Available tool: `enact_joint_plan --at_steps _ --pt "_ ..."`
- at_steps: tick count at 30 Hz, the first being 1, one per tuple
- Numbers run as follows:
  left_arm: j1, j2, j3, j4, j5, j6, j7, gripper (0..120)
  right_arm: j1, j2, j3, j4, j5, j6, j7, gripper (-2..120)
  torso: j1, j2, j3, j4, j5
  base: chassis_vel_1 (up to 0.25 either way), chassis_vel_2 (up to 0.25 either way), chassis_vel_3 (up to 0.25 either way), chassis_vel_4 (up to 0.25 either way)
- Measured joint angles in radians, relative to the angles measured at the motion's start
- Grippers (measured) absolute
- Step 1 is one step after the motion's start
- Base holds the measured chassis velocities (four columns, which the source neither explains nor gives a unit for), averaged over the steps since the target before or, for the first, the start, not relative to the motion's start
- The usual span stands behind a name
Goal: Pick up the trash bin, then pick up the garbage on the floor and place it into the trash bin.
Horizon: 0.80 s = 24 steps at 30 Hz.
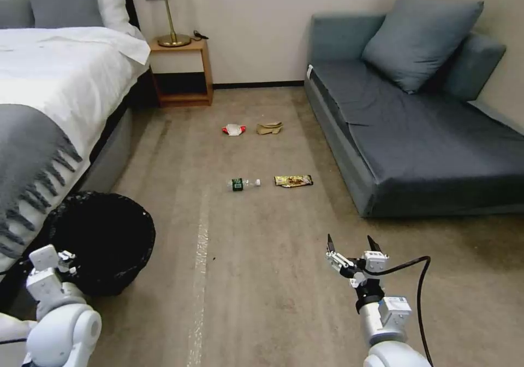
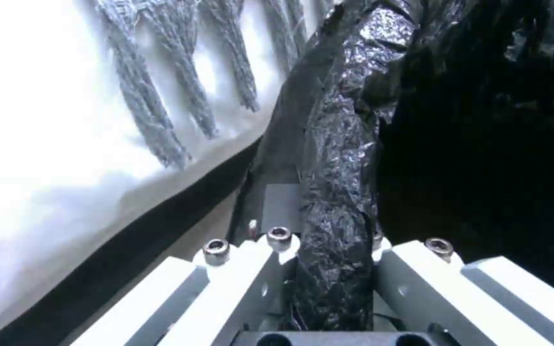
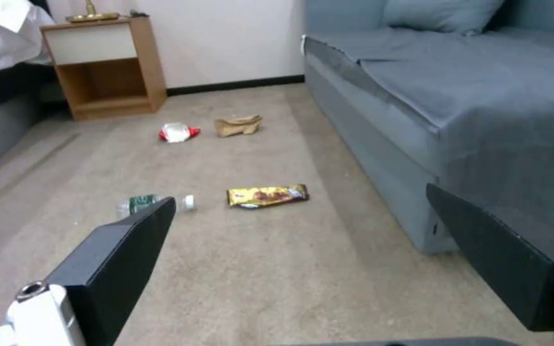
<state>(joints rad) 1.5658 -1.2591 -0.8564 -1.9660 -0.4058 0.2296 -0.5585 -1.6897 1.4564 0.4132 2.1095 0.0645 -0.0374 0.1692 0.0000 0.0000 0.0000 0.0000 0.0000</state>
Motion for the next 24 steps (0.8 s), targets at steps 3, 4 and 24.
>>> enact_joint_plan --at_steps 3,4,24 --pt "0.015 -0.005 0.000 -0.015 -0.002 0.000 0.003 4 -0.003 0.002 -0.001 -0.001 -0.004 0.003 -0.001 100 0.000 0.000 0.000 0.0000 0.0000 0.000 0.000 0.000 0.000" --pt "0.024 -0.009 0.001 -0.026 -0.003 0.000 0.006 4 -0.004 0.003 -0.001 0.000 -0.004 0.005 -0.003 100 0.000 0.000 0.000 0.0000 0.0000 0.000 0.000 0.000 0.000" --pt "0.046 -0.026 0.017 -0.029 -0.004 -0.025 0.009 4 -0.014 0.015 0.009 -0.008 -0.016 0.047 -0.011 100 0.000 0.000 0.000 0.0000 0.0000 -0.020 0.020 0.020 -0.020"
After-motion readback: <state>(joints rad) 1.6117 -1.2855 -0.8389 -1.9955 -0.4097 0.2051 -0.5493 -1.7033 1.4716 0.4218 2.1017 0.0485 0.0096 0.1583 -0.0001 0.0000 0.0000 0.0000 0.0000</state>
